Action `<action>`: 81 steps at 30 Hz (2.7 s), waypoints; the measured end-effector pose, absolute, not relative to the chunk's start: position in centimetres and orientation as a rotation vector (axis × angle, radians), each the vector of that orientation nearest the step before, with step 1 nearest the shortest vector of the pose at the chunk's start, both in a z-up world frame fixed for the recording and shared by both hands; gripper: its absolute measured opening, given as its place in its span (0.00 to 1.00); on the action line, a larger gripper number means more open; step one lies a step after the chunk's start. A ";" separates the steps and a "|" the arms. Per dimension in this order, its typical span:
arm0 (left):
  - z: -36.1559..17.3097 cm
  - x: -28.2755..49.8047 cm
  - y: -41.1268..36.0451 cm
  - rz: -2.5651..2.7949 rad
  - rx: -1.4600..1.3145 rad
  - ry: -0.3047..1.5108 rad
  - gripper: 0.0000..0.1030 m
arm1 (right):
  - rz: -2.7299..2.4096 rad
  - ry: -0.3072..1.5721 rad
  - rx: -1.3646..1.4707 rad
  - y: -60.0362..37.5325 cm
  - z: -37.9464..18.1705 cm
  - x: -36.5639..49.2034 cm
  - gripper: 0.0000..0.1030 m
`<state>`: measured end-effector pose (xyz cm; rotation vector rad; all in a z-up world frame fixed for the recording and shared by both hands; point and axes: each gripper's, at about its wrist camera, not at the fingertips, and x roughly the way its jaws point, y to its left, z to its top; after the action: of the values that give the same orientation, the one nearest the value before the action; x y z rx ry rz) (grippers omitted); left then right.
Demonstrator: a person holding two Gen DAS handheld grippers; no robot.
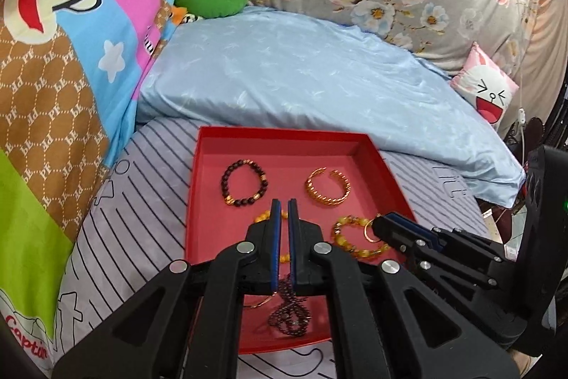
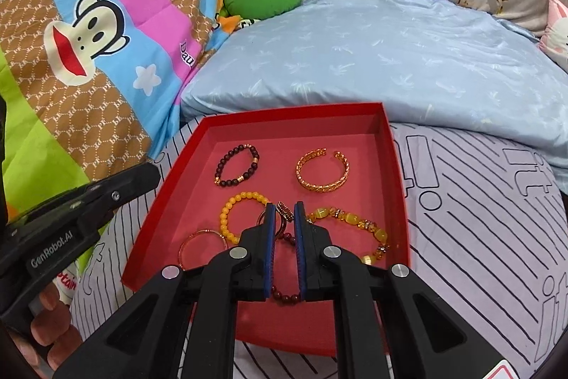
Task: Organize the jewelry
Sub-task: 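Carry both held items into the red tray and open both grippers, then withdraw both open grippers toward the small gold hoop rings, then grasp a small gold hoop ring with the left gripper while the right gripper grasps another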
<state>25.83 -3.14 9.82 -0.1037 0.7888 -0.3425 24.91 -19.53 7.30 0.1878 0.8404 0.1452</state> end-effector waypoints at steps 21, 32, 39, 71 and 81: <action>8.1 26.4 -2.4 -0.295 -0.081 0.807 0.04 | 0.125 0.840 0.165 -18.9 6.4 26.0 0.23; 8.4 24.0 -3.2 -0.298 -0.056 0.803 0.04 | 0.125 0.800 0.159 -18.8 7.7 22.4 0.27; 9.1 20.9 -3.6 -0.309 -0.037 0.790 0.09 | 0.109 0.779 0.151 -19.2 8.4 18.4 0.27; 2.1 6.4 -3.7 -0.308 -0.022 0.892 0.49 | -0.027 0.902 0.171 -22.2 1.3 3.3 0.36; 1.8 5.0 -4.7 -0.331 0.001 0.882 0.53 | -0.035 0.901 0.125 -21.3 0.8 3.6 0.33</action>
<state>4.98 -4.74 1.77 0.0006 0.8815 -0.3313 3.59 -21.32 0.81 0.1252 0.9014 -0.0354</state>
